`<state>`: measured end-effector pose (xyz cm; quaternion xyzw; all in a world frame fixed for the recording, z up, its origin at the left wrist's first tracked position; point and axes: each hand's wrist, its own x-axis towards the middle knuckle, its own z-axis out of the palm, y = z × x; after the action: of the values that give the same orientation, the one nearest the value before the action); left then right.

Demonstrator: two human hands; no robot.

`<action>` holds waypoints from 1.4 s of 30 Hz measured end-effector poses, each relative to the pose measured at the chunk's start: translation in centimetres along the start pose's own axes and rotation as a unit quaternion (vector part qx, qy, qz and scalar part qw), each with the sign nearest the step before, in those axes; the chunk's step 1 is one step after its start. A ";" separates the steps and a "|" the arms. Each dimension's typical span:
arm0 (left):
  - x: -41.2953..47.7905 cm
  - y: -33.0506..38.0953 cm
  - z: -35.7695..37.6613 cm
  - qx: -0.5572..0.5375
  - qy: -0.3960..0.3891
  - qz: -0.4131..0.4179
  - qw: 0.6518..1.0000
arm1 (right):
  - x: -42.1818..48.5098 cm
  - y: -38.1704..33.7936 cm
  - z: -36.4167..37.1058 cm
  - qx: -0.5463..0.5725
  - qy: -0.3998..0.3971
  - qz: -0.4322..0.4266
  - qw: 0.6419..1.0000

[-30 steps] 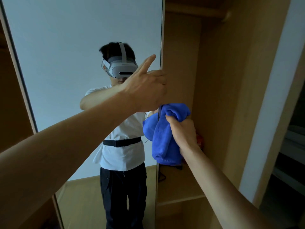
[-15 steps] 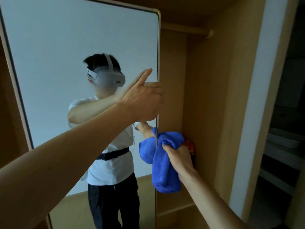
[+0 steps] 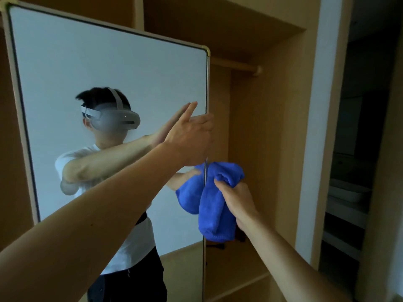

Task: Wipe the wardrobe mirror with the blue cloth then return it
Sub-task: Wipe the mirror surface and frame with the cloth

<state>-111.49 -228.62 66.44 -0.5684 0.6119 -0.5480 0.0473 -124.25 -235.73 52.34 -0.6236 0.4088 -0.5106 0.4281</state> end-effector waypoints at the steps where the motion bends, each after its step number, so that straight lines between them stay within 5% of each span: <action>1: -0.1 0.0 0.2 -0.002 0.001 0.003 1.000 | -0.6 1.2 -0.1 -0.011 -0.013 0.012 1.000; 6: 0.0 -0.7 1.1 -0.014 -0.001 0.010 1.000 | -1.6 3.8 -0.7 -0.012 -0.079 0.001 0.997; 16: 2.5 -2.3 0.7 -0.007 0.026 -0.015 1.000 | 5.6 -4.7 0.4 0.025 0.003 -0.053 0.998; 22: 4.2 -3.9 0.0 -0.005 0.036 -0.039 0.999 | 5.0 -5.1 -1.4 0.048 -0.078 -0.143 0.985; 27: 5.1 -4.8 -0.4 -0.014 0.032 -0.050 0.998 | 4.6 -2.6 -1.6 0.018 -0.137 -0.101 0.985; 42: 7.6 -6.8 -2.0 -0.090 0.043 -0.115 0.988 | 8.7 -14.4 -1.3 0.087 -0.078 -0.179 0.977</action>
<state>-111.13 -231.40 76.50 -0.6128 0.5911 -0.5161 -0.0935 -123.27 -239.87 68.67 -0.6847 0.2098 -0.5627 0.4129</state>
